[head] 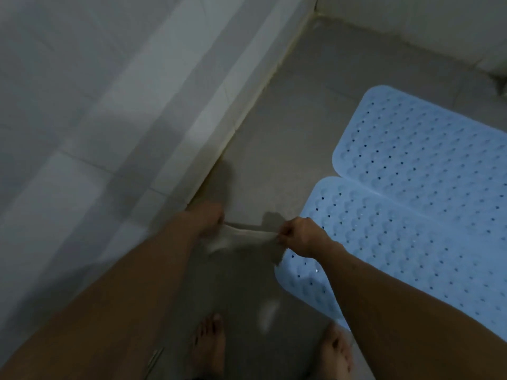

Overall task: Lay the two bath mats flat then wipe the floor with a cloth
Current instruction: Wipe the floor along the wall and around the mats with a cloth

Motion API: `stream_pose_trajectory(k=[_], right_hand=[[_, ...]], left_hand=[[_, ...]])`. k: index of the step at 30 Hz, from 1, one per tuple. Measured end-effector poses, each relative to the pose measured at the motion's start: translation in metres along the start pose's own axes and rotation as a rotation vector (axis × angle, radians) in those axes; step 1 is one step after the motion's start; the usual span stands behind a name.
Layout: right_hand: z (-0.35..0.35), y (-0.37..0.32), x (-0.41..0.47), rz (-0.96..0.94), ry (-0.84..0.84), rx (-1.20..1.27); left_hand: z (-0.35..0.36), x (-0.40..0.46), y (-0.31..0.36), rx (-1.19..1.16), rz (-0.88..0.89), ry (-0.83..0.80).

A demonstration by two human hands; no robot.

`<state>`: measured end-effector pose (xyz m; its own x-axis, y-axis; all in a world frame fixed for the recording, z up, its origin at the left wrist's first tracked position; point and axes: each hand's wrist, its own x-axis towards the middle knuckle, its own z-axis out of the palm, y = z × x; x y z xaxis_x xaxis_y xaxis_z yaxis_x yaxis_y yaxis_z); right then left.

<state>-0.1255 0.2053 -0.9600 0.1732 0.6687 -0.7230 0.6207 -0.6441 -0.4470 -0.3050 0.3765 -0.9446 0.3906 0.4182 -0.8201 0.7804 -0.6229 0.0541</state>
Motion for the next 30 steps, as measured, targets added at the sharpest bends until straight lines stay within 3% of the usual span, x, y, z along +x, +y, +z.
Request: stream_pose_trajectory(k=[4, 8, 11, 14, 19, 25, 30], right_hand=[[0.011, 0.039, 0.058, 0.045, 0.108, -0.052], [0.013, 0.065, 0.102, 0.082, 0.322, -0.090], [0.018, 0.075, 0.121, -0.018, 0.564, -0.087], [0.037, 0.074, 0.130, -0.188, 0.734, -0.115], [0.098, 0.046, 0.120, -0.335, 0.869, -0.072], [0.171, 0.037, 0.126, -0.093, 0.783, 0.016], [0.171, 0.037, 0.138, -0.026, 0.773, -0.102]], left_hand=[[0.009, 0.085, 0.023, 0.056, 0.060, 0.182], [0.015, 0.139, 0.036, 0.159, 0.141, 0.554], [0.032, 0.158, 0.039, 0.068, 0.249, 0.836], [0.058, 0.160, 0.026, 0.113, 0.370, 0.957], [0.101, 0.150, 0.007, 0.168, 0.402, 0.924], [0.126, 0.158, 0.000, 0.061, 0.345, 0.655], [0.129, 0.172, -0.001, 0.147, 0.328, 0.658]])
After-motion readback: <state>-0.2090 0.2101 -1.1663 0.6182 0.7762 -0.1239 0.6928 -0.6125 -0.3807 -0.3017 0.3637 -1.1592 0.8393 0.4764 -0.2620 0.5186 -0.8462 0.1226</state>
